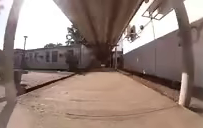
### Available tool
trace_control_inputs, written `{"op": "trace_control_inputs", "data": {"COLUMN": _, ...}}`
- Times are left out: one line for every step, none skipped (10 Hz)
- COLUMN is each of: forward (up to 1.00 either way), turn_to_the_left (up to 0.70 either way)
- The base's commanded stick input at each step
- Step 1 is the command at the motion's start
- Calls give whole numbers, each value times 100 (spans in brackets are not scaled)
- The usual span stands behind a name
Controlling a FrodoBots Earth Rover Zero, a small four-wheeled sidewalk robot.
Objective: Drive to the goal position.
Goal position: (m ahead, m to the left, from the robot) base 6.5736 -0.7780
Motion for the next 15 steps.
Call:
{"op": "trace_control_inputs", "data": {"forward": 50, "turn_to_the_left": 0}}
{"op": "trace_control_inputs", "data": {"forward": 50, "turn_to_the_left": 0}}
{"op": "trace_control_inputs", "data": {"forward": 50, "turn_to_the_left": 0}}
{"op": "trace_control_inputs", "data": {"forward": 50, "turn_to_the_left": 0}}
{"op": "trace_control_inputs", "data": {"forward": 50, "turn_to_the_left": 0}}
{"op": "trace_control_inputs", "data": {"forward": 50, "turn_to_the_left": 0}}
{"op": "trace_control_inputs", "data": {"forward": 50, "turn_to_the_left": 0}}
{"op": "trace_control_inputs", "data": {"forward": 50, "turn_to_the_left": 0}}
{"op": "trace_control_inputs", "data": {"forward": 50, "turn_to_the_left": 0}}
{"op": "trace_control_inputs", "data": {"forward": 50, "turn_to_the_left": 0}}
{"op": "trace_control_inputs", "data": {"forward": 50, "turn_to_the_left": 0}}
{"op": "trace_control_inputs", "data": {"forward": 50, "turn_to_the_left": 0}}
{"op": "trace_control_inputs", "data": {"forward": 50, "turn_to_the_left": 0}}
{"op": "trace_control_inputs", "data": {"forward": 50, "turn_to_the_left": 0}}
{"op": "trace_control_inputs", "data": {"forward": 50, "turn_to_the_left": 0}}
